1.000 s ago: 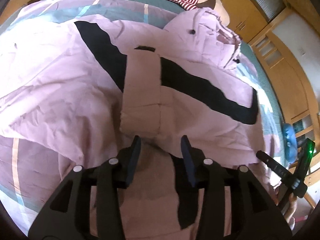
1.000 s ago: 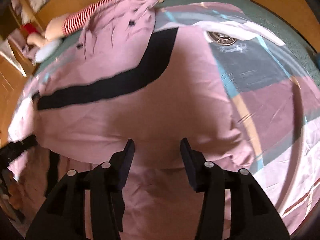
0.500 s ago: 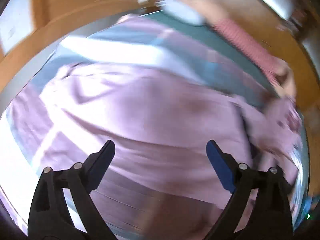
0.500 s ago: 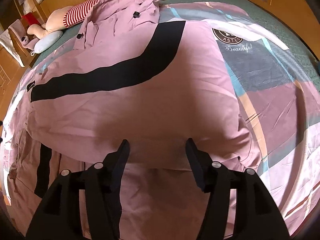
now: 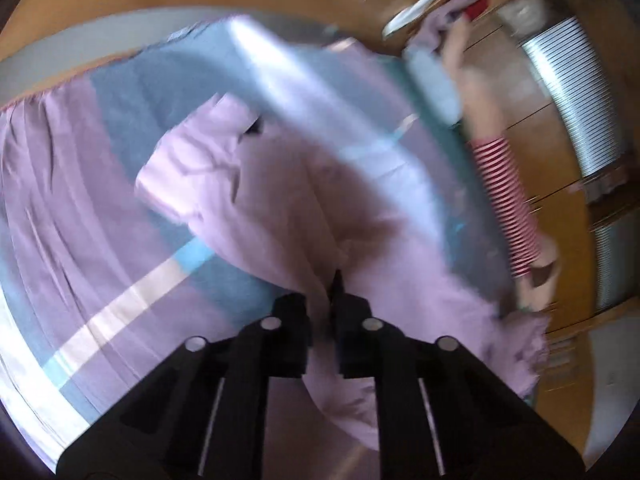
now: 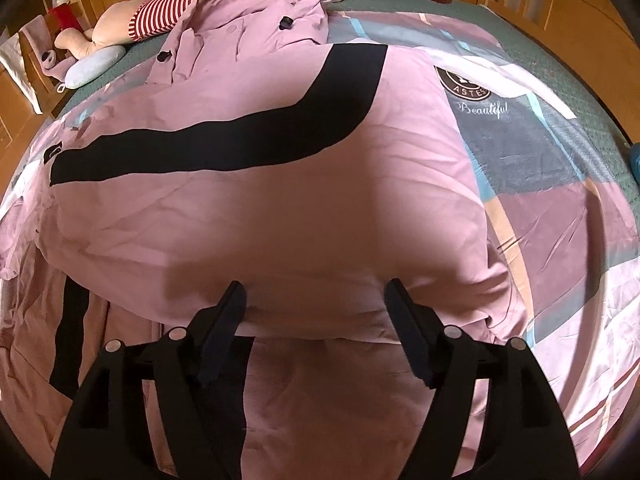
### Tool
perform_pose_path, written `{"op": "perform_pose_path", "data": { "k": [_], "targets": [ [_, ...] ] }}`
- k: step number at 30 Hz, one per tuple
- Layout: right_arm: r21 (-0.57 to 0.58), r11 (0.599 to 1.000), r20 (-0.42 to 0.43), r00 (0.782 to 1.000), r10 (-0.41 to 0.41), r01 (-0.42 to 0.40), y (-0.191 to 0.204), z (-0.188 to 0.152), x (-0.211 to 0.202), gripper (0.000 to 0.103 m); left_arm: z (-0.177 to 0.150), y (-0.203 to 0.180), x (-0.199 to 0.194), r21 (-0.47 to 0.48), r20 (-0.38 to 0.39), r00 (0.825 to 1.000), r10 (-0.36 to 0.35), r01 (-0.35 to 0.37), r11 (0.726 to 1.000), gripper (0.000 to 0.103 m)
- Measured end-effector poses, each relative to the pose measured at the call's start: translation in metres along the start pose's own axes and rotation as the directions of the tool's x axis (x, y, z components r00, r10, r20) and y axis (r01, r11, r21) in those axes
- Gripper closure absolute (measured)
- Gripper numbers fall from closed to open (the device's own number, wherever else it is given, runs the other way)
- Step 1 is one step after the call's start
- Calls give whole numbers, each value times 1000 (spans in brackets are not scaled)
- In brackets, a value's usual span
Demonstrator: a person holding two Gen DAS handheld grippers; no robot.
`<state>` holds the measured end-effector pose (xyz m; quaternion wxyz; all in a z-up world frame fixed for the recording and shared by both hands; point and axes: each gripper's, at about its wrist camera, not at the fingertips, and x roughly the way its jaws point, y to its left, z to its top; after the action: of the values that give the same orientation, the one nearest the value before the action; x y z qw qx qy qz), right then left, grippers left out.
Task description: Fold large clothes
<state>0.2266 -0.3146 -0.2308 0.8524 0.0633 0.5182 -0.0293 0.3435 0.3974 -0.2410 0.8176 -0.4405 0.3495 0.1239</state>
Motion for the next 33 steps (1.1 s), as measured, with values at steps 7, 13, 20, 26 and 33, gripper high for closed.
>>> {"op": "perform_pose_path", "data": {
  "k": [7,13,20,26,33],
  "targets": [
    [48,998,-3,1000,30,-29,-5,2,-2,29,-58,-128,-64,222,-32,923,-383,380,898,98],
    [212,965,4,987,160,-157,-32,2,-9,29,-199,-244,-65,401,-489,712,-503,696,596,94],
    [444,841,105,950,295,-311,-82,-5,-24,28,-302,-268,-45,533,-682,701,-211,673,513,2],
    [459,767,143,889,434,-448,-83,-2,-29,25,-262,-250,-42,547,-558,802,-213,548,633,2],
    [278,840,-23,871,491,-467,-11,-3,-11,55,-230,-228,-10,676,-240,970,30,144,723,2]
  ]
}}
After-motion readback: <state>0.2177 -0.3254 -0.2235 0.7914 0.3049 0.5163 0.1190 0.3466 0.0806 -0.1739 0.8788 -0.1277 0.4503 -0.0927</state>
